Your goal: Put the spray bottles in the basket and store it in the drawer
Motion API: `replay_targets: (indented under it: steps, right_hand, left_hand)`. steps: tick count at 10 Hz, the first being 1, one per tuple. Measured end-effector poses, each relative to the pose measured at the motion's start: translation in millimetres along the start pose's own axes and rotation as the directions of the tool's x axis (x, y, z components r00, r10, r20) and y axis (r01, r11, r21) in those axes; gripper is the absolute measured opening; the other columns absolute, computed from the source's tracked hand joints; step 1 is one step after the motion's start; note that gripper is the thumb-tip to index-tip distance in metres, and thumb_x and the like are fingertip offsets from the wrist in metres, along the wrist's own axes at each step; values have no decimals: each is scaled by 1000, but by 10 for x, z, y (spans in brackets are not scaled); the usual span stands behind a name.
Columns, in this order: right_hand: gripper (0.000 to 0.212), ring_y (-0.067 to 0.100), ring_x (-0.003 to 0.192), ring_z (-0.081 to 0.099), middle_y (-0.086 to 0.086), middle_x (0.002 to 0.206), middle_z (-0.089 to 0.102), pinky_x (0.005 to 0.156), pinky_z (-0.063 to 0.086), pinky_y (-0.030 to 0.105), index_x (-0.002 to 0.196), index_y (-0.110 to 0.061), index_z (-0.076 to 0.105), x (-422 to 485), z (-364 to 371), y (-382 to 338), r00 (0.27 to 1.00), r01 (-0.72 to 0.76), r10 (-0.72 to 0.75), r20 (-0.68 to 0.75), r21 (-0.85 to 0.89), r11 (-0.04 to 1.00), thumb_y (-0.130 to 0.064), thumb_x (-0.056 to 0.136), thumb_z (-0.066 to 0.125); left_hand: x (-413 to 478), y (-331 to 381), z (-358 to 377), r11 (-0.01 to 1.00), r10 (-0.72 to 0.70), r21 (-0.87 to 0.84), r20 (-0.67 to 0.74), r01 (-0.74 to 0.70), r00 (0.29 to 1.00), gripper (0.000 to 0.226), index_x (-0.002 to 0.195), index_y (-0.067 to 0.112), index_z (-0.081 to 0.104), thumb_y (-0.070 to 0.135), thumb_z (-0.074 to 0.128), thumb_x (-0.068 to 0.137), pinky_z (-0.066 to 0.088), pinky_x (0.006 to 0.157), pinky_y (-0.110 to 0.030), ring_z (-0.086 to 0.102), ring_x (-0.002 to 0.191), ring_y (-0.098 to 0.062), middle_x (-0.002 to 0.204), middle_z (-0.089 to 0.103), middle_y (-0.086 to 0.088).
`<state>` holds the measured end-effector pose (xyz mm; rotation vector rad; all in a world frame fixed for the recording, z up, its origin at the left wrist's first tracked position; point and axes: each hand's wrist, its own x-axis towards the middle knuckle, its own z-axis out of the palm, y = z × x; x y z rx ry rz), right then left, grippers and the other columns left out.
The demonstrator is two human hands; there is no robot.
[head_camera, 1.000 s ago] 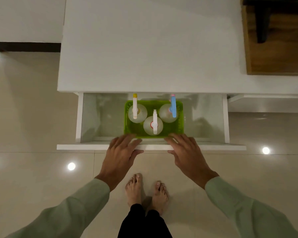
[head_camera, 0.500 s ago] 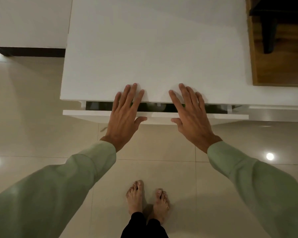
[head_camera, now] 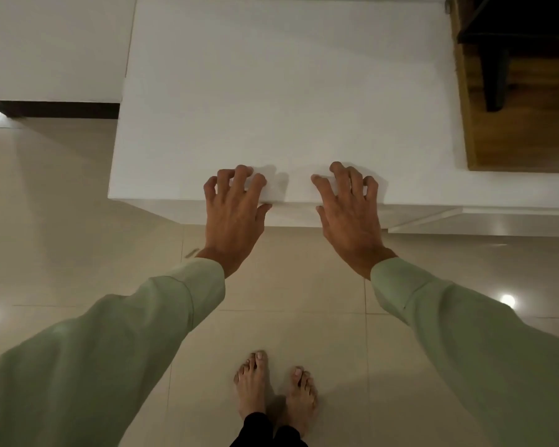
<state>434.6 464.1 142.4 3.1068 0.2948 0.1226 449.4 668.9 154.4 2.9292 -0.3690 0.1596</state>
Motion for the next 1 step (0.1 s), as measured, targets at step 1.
replay_targets:
  steps: [1]
  right_hand:
    - [60,35,122,46,16,142,44,99,37,50,135,-15,45,-36,-109,-30,999,-7,5,49,42,999,-13,81,69]
  left_hand:
    - [-44,35,-121,999,14,-50,77,-10,997,47,123,14,53,21,73,80,37,103,-46,45,124,-33,134,50,-10]
